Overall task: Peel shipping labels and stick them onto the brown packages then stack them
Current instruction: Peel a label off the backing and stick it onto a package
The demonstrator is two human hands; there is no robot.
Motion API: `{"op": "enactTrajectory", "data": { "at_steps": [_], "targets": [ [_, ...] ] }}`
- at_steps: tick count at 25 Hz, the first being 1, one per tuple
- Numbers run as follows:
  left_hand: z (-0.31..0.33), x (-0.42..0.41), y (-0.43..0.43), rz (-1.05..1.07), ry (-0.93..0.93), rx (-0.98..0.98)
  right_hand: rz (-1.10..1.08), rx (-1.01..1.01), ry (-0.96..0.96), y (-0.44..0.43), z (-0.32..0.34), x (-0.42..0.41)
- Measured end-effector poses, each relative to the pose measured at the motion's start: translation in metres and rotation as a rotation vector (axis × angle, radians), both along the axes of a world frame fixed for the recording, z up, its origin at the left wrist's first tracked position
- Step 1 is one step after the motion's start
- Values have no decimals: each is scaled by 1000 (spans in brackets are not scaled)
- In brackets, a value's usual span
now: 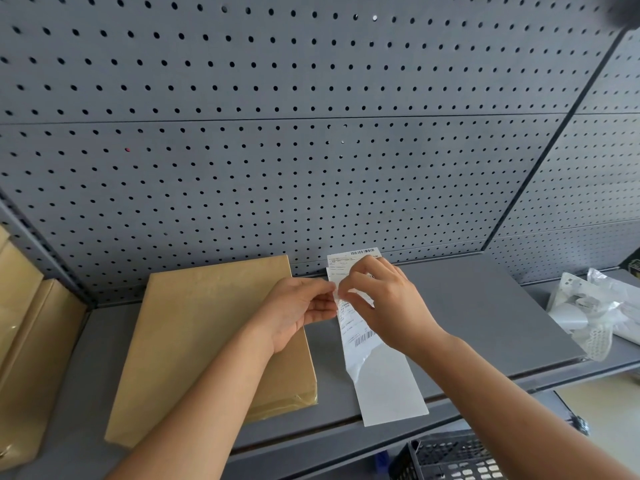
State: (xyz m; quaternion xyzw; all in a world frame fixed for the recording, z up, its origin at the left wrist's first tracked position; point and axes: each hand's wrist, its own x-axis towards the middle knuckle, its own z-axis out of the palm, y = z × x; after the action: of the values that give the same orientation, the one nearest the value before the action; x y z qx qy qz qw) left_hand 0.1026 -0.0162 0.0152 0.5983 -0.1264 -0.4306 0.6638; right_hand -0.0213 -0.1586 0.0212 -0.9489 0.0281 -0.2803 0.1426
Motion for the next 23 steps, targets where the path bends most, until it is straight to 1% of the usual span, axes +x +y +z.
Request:
{"op": "enactTrajectory", "data": {
  "at_steps": [4, 8, 11, 13, 14, 17, 21, 23],
  "targets": [
    [4, -4, -3, 35, -11, 21, 63, 12, 24, 2, 10, -5],
    [11, -7, -2, 25, -34, 58, 42, 94, -2, 4, 21, -17],
    [18, -8, -2, -131, -14, 38, 15, 127, -7, 3, 27, -19],
    [25, -14, -2, -254, -42, 33, 32, 141, -30, 4, 31, -17],
    [28, -17, -2, -280, -47, 9, 48, 145, -39, 5, 34, -17],
    [32, -19, -1, -231, -29, -70, 53, 164, -58, 9, 39, -18],
    [23, -19, -4, -119, -77, 36, 37, 180, -102, 12, 44, -27],
    [18, -20, -6, -79, -71, 61, 57, 165, -131, 15, 49, -32]
  ]
}}
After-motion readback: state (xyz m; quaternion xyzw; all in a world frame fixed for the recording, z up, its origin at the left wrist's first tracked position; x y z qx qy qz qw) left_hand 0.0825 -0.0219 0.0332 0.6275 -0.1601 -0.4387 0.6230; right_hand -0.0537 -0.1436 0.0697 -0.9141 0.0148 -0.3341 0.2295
